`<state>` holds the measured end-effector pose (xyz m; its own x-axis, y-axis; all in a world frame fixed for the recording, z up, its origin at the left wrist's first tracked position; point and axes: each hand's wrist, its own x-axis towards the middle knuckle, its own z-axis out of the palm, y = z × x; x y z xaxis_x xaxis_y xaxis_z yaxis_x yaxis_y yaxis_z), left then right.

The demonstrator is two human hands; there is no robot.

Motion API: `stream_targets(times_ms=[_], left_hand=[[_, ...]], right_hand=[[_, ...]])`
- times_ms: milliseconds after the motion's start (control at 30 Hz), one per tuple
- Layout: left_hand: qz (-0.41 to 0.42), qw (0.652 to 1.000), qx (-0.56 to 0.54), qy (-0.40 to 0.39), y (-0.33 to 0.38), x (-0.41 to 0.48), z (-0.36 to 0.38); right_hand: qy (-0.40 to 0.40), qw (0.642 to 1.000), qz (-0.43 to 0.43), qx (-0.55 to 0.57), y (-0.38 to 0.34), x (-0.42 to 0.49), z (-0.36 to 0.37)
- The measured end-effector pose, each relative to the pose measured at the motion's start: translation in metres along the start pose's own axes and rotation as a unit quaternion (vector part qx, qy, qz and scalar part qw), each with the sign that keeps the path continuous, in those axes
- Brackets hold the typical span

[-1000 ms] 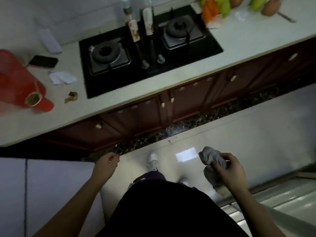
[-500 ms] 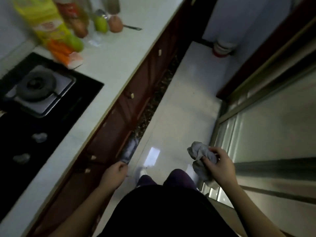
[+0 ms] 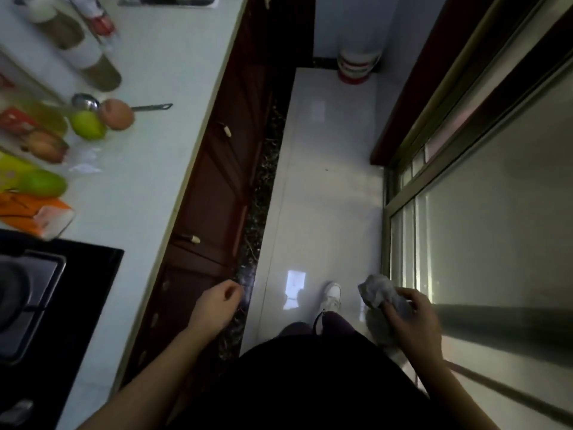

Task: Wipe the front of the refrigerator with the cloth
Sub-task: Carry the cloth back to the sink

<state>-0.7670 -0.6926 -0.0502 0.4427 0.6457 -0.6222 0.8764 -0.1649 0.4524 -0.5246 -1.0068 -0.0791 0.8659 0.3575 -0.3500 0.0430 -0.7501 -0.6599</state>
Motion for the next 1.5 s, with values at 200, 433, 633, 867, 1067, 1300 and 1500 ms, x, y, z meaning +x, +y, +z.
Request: stream_targets(times_ms=[200, 433, 633, 867, 1067, 1300, 1500], left_hand=[[-0.061, 0.990, -0.110, 0.067, 0.004, 0.039, -0.020], [-0.133, 0.967, -0.195, 0.092, 0.035, 0.099, -0.050], [-0.133, 0.967, -0.213, 0.036, 0.089, 0.216, -0.086], [-0.019, 0.993, -0.113, -0.038, 0.199, 0.344, -0.129], [0.007, 0.992, -0.124, -0.035, 0.282, 0.428, -0.163], [-0.045, 0.989, -0.143, 0.003, 0.339, 0.513, -0.203], [-0.077, 0.980, -0.176, 0.055, 0.398, 0.570, -0.237]], right_hand=[[-0.059, 0.994, -0.088, 0.002, -0.077, 0.118, 0.002], [-0.078, 0.987, -0.139, 0.015, -0.171, 0.230, 0.006], [-0.055, 0.993, -0.105, 0.010, -0.213, 0.310, 0.007], [0.039, 0.998, -0.046, -0.008, -0.255, 0.387, -0.009], [0.044, 0.999, -0.011, 0.011, -0.274, 0.464, -0.012], [0.004, 1.000, -0.002, 0.016, -0.319, 0.597, -0.015], [-0.056, 0.996, -0.063, 0.009, -0.388, 0.722, -0.019]])
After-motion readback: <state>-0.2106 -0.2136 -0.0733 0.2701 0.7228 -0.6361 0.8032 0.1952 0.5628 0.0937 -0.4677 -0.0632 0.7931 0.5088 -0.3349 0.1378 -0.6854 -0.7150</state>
